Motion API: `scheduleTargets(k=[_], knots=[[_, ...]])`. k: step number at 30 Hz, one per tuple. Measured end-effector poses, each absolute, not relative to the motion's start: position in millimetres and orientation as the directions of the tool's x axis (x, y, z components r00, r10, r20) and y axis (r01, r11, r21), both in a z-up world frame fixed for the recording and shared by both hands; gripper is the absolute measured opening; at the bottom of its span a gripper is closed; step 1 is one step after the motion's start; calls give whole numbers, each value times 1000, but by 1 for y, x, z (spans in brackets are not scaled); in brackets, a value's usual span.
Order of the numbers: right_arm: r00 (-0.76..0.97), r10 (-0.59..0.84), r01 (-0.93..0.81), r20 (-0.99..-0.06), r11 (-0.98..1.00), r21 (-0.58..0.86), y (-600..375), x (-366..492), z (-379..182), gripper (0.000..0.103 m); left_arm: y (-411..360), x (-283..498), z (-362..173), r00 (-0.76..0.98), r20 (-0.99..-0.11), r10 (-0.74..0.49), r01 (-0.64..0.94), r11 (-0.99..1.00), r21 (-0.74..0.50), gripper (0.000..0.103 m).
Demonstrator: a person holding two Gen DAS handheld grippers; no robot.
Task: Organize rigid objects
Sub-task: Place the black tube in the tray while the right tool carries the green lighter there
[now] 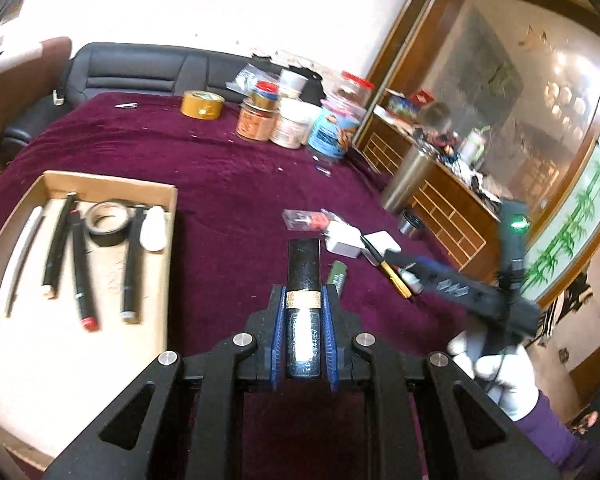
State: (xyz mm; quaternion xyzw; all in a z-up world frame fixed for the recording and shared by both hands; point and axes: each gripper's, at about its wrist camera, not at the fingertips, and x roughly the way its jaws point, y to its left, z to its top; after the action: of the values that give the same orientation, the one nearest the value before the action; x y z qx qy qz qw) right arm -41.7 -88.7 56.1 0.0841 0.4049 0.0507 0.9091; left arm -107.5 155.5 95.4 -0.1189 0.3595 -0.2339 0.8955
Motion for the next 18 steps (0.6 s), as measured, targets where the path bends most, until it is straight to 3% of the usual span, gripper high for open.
scheduleTargets(k=[2,5,6,8,11,18], knots=[[616,161,-10,-771,980,197,-77,-29,41,76,169,-112,93,642,-580,-502,312,862,-401,14],[547,126,29,-827,985,170,-64,-11,19,57,190,-118,88,659,-579,-479,273,870,-410,14],[566,78,34,-821,993,117,-57,-10,18,39,197,-120,87,665,-579,-472,260,873,-414,14],[581,30,14,-813,999,47,-45,-13,15,33,213,-123,86,681,-575,-454,233,878,-418,14],[582,81,2,-809,995,101,-50,-18,14,20,234,-127,86,706,-566,-426,196,885,-421,14],[592,262,4,-763,945,327,-71,-33,28,19,271,-125,76,728,-573,-375,127,896,-425,14]])
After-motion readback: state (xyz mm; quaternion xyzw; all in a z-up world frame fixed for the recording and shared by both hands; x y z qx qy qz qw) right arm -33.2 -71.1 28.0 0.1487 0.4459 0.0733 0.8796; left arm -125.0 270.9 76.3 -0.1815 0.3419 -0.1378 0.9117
